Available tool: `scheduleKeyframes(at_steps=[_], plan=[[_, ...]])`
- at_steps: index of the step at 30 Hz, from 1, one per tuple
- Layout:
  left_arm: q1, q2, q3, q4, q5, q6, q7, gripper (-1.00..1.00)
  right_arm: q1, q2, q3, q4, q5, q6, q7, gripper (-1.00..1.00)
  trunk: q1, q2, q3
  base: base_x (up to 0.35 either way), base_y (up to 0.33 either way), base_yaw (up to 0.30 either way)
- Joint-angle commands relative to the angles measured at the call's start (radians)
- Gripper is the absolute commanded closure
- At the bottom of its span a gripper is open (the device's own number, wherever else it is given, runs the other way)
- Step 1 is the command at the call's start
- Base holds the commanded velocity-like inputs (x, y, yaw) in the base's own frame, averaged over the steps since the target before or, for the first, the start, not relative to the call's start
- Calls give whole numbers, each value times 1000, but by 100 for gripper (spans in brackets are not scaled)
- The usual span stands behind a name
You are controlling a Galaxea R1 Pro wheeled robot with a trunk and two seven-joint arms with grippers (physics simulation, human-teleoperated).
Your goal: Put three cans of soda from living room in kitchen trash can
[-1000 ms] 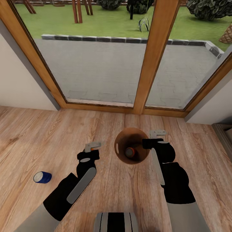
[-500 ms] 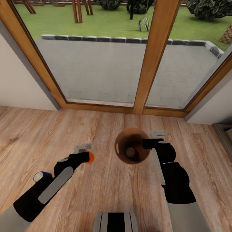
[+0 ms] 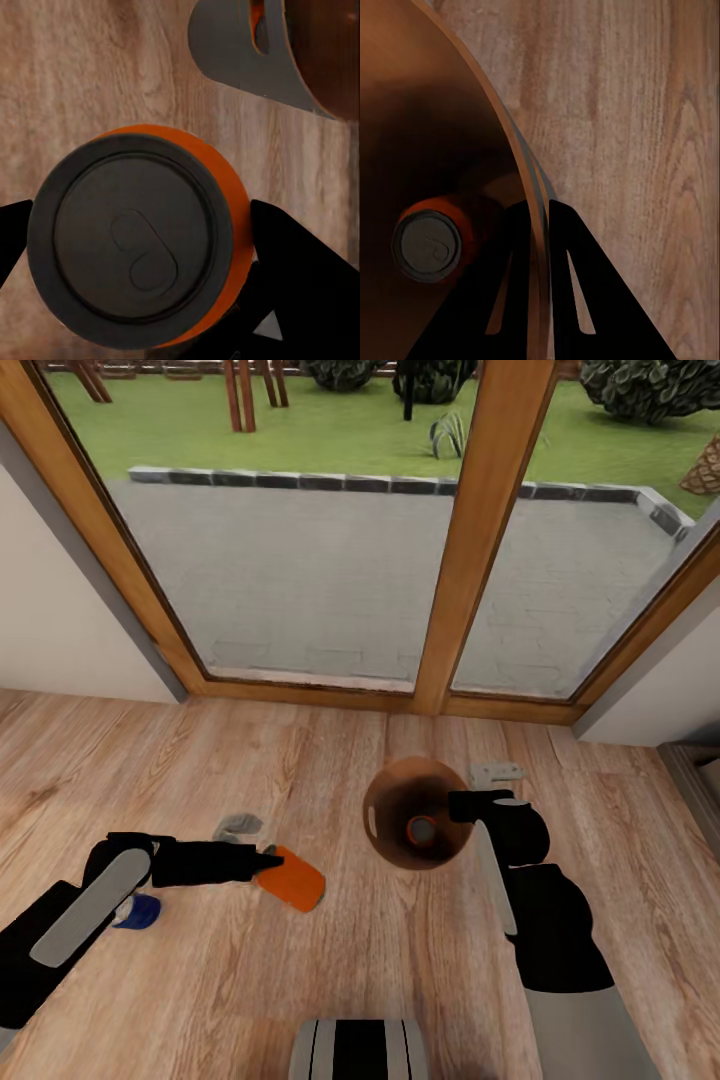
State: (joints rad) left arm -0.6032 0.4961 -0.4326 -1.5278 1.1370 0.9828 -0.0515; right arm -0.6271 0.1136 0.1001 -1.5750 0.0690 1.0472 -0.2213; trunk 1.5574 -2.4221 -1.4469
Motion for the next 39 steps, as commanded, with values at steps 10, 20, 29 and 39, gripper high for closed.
scheduleKeyframes(at_steps=[10, 20, 29, 39], plan=[[0, 20, 66, -5, 14, 55, -346, 100, 0, 7, 40, 0, -6, 0, -103, 100, 0, 0, 0, 0, 0, 0], [-3, -37, 115, -17, 180, 51, -382, 100, 0, 8, 56, 0, -6, 0, -108, 100, 0, 0, 0, 0, 0, 0], [-4, -118, 129, -18, 189, 51, -381, 100, 0, 6, 56, 0, -6, 0, -108, 100, 0, 0, 0, 0, 0, 0], [-5, -141, 130, -18, 187, 45, -373, 100, 0, 7, 56, 0, -6, 0, -108, 100, 0, 0, 0, 0, 0, 0]])
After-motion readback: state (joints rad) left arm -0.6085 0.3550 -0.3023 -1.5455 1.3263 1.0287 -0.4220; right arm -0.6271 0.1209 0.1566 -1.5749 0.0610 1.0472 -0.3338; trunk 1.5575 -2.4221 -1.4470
